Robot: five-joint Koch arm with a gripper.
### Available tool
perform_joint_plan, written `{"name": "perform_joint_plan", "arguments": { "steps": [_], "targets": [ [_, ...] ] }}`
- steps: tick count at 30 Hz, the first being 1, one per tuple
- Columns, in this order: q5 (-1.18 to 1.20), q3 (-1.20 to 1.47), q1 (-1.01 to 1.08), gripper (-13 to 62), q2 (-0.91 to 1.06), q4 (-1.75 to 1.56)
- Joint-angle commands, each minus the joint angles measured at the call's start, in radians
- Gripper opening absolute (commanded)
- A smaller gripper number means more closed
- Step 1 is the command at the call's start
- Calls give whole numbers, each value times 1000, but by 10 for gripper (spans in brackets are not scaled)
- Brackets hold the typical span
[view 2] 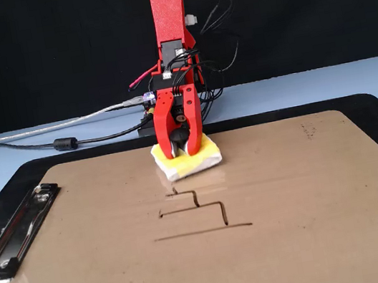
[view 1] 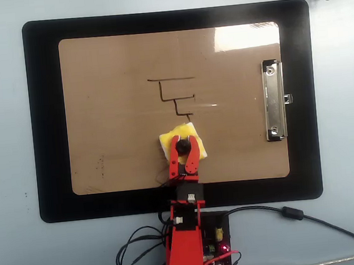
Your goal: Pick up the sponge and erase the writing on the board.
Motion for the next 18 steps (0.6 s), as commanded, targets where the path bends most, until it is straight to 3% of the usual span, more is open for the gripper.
{"name": "perform_joint_plan", "arguments": {
  "steps": [1,3,5,10,12,14,18],
  "targets": [
    [-37,-120,-9,-80,-135,-28],
    [-37,-235,-8,-80,-278,-29],
    [-35,-230,-6,-80,-264,-43],
    [-26,57,20,-80,86,-28],
    [-8,86,29,-80,135,2],
    [-3,14,31,-80,74,12],
    [-6,-328,32,-80,-307,0]
  ]
}}
